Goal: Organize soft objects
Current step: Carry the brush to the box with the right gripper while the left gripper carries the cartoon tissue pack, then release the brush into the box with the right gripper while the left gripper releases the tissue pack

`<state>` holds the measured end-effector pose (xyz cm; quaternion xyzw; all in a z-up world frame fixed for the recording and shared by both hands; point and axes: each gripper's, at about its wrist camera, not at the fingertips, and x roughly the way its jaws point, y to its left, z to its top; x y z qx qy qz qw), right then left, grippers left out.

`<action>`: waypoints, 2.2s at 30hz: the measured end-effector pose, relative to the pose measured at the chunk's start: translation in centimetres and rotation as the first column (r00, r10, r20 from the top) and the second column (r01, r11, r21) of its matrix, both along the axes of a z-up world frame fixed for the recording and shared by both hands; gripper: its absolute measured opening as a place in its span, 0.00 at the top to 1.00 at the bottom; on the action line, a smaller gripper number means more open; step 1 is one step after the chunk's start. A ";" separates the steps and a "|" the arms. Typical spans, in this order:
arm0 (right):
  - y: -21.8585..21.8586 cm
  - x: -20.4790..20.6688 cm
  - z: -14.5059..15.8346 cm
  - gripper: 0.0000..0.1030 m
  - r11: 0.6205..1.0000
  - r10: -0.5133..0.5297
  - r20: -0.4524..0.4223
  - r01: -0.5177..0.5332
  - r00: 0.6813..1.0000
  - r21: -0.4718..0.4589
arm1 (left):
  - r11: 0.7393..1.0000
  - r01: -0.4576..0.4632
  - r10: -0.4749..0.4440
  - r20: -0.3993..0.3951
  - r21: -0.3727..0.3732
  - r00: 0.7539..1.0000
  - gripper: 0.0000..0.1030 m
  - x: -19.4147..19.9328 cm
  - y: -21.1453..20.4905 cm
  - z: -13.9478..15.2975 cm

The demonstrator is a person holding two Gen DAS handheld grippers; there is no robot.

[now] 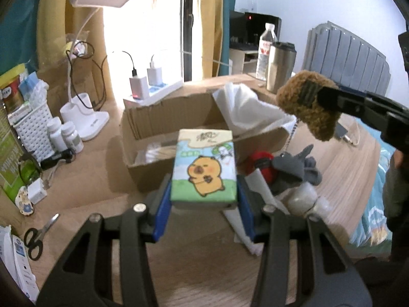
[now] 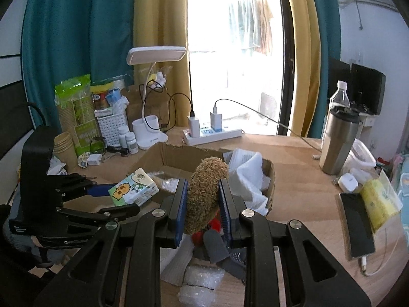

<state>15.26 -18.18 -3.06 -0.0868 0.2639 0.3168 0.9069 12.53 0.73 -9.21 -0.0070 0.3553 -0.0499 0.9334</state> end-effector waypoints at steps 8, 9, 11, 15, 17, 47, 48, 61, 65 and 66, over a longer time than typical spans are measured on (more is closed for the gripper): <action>0.0 1.2 1.2 0.75 1.000 -0.008 0.024 0.008 1.000 0.004 | 1.000 0.013 -0.012 0.033 -0.012 0.999 0.53 0.4 -0.1 1.5; 0.0 1.4 1.3 0.75 1.000 -0.010 0.027 0.010 1.000 0.003 | 1.000 0.014 -0.013 0.039 -0.013 0.999 0.53 0.5 -0.1 1.7; -0.1 1.8 1.4 0.75 1.000 -0.011 0.029 0.011 1.000 0.005 | 1.000 0.014 -0.013 0.056 -0.019 0.998 0.53 0.8 -0.1 2.3; -0.1 3.0 1.6 0.75 1.000 -0.009 0.027 0.009 1.000 0.003 | 0.999 0.015 -0.012 0.071 -0.039 0.997 0.53 1.7 0.0 3.0; -0.1 3.4 1.6 0.75 1.000 -0.008 0.027 0.008 1.000 0.005 | 0.999 0.018 -0.014 0.076 -0.047 0.997 0.53 2.3 0.0 3.2; 1.1 9.8 -3.6 0.75 1.000 0.002 -0.110 -0.001 0.994 0.015 | 0.993 0.036 -0.040 -0.031 -0.112 0.999 0.53 9.1 -1.2 -1.0; 1.2 9.9 -3.8 0.75 1.000 0.004 -0.116 -0.002 0.993 0.016 | 0.993 0.038 -0.042 -0.037 -0.113 0.998 0.53 9.3 -1.2 -1.2; 2.9 11.1 -7.2 0.74 0.999 0.000 -0.203 -0.009 0.979 -0.042 | 0.986 0.047 -0.061 -0.086 -0.161 0.994 0.50 11.0 -1.2 -2.6; 2.6 11.0 -7.1 0.66 0.999 -0.012 -0.199 0.003 0.980 -0.044 | 0.987 0.040 -0.055 -0.090 -0.157 0.994 0.49 10.9 -1.2 -2.6; 2.4 10.9 -7.0 0.64 0.999 -0.017 -0.198 0.009 0.980 -0.042 | 0.987 0.038 -0.052 -0.089 -0.155 0.995 0.48 10.8 -1.2 -2.6</action>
